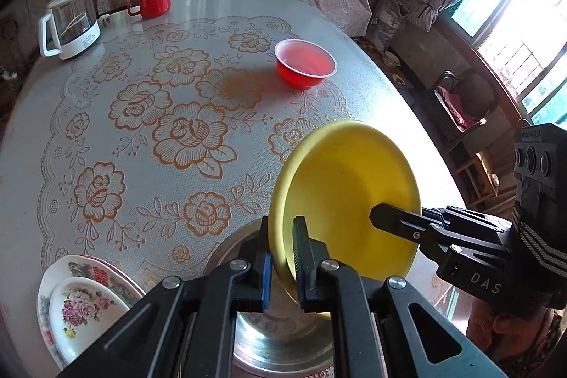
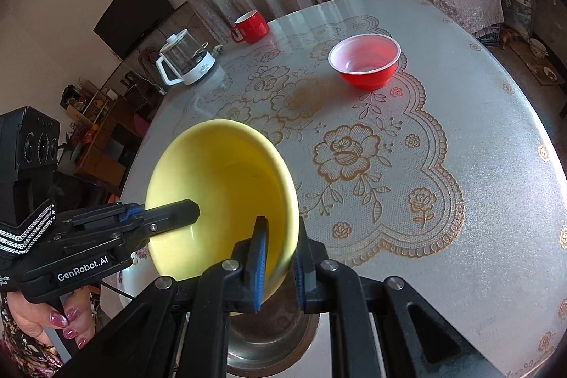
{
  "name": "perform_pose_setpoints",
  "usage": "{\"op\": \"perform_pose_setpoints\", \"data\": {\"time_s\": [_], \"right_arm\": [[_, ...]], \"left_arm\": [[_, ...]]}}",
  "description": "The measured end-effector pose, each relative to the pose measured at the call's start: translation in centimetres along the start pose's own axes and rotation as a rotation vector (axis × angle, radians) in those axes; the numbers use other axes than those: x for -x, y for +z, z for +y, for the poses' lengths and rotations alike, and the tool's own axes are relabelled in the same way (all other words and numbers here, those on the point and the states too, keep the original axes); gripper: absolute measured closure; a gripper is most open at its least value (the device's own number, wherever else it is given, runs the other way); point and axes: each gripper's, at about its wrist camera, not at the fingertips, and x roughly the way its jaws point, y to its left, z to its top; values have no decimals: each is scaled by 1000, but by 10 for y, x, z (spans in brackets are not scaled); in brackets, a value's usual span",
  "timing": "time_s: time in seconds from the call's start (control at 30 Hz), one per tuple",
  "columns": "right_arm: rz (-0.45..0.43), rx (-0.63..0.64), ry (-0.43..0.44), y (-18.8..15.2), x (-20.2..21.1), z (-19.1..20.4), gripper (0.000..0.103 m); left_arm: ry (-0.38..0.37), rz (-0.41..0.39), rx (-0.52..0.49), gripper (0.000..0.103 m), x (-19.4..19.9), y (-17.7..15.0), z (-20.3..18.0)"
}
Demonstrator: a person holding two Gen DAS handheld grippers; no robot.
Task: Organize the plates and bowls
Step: 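Carry the yellow bowl over the steel bowl and lower it inside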
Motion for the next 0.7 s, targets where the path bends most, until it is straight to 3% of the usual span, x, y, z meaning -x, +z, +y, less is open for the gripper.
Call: {"op": "perform_pose_setpoints", "data": {"time_s": [0.33,0.7], "right_arm": [[80,23,-25,-32,-20,21,91],[177,9,-108,-59,-42,8,91]], "left_arm": [[19,44,24,92,-16,-55,15],[37,121,17,91,-51,-80,15]]}}
